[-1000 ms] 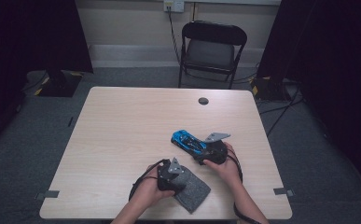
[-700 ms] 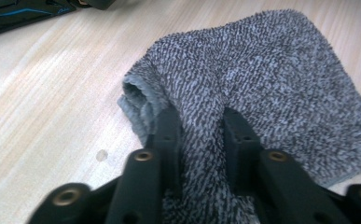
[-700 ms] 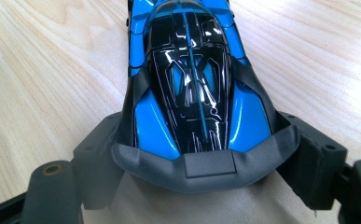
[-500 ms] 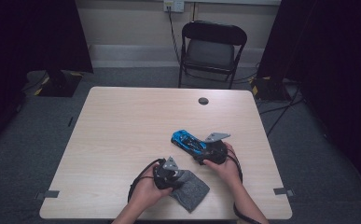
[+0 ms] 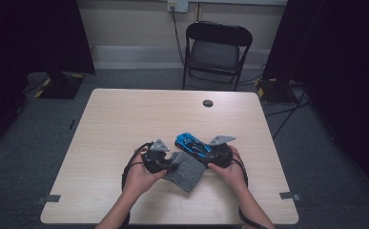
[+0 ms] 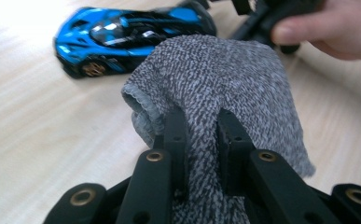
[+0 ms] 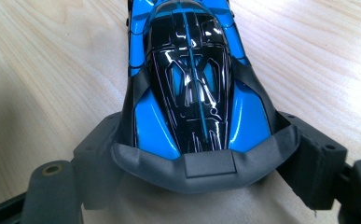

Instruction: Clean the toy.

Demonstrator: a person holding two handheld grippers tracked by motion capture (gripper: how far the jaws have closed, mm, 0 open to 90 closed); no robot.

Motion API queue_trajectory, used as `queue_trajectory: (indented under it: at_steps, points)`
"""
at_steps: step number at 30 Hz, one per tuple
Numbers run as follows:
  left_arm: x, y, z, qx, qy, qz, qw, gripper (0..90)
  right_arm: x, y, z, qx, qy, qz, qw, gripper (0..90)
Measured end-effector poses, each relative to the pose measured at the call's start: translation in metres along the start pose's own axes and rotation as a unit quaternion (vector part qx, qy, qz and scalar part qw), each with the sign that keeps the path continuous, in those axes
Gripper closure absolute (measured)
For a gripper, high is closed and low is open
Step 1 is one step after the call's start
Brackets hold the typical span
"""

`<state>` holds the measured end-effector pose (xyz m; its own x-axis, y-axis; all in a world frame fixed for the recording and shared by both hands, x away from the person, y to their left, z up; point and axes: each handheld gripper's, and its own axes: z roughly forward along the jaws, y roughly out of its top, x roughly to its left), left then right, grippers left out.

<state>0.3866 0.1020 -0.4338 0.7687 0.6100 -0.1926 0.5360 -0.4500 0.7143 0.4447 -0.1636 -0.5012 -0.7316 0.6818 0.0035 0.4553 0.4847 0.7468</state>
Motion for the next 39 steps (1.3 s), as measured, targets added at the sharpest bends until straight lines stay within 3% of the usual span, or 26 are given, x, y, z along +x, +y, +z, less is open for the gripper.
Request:
queue_trajectory:
  at_steps: [5,9,12,18,22,23,29,31,39]
  points:
    - [0.013,0.008,0.006,0.0,0.01,-0.01,0.9999,76.7,0.0,0.0,0.0,0.0,0.0,0.0,1.0,23.0]
    - [0.023,0.019,0.015,-0.024,0.019,-0.038,0.9988,76.6,0.0,0.0,0.0,0.0,0.0,0.0,1.0,23.0]
    - [0.026,0.028,0.022,-0.025,0.027,-0.044,0.9984,76.5,0.0,0.0,0.0,0.0,0.0,0.0,1.0,23.0]
    - [0.032,0.051,0.029,-0.034,0.014,-0.065,0.9972,76.5,0.0,0.0,0.0,0.0,0.0,0.0,1.0,23.0]
    - [0.03,0.059,0.037,-0.024,0.018,-0.063,0.9975,76.5,0.0,0.0,0.0,0.0,0.0,0.0,1.0,23.0]
    - [0.027,0.062,0.045,-0.024,0.025,-0.065,0.9973,76.5,0.0,0.0,0.0,-0.001,0.0,0.001,1.0,23.0]
    - [0.026,0.059,0.067,-0.025,0.042,-0.068,0.9965,75.6,0.0,0.0,0.0,0.0,0.0,0.0,1.0,23.0]
    - [0.026,0.057,0.078,-0.022,0.057,-0.066,0.996,75.6,0.0,0.0,0.0,0.0,0.0,0.0,1.0,23.0]
    - [0.025,0.061,0.083,-0.011,0.069,-0.055,0.9961,75.6,0.0,0.0,0.0,0.0,0.0,0.0,1.0,23.0]
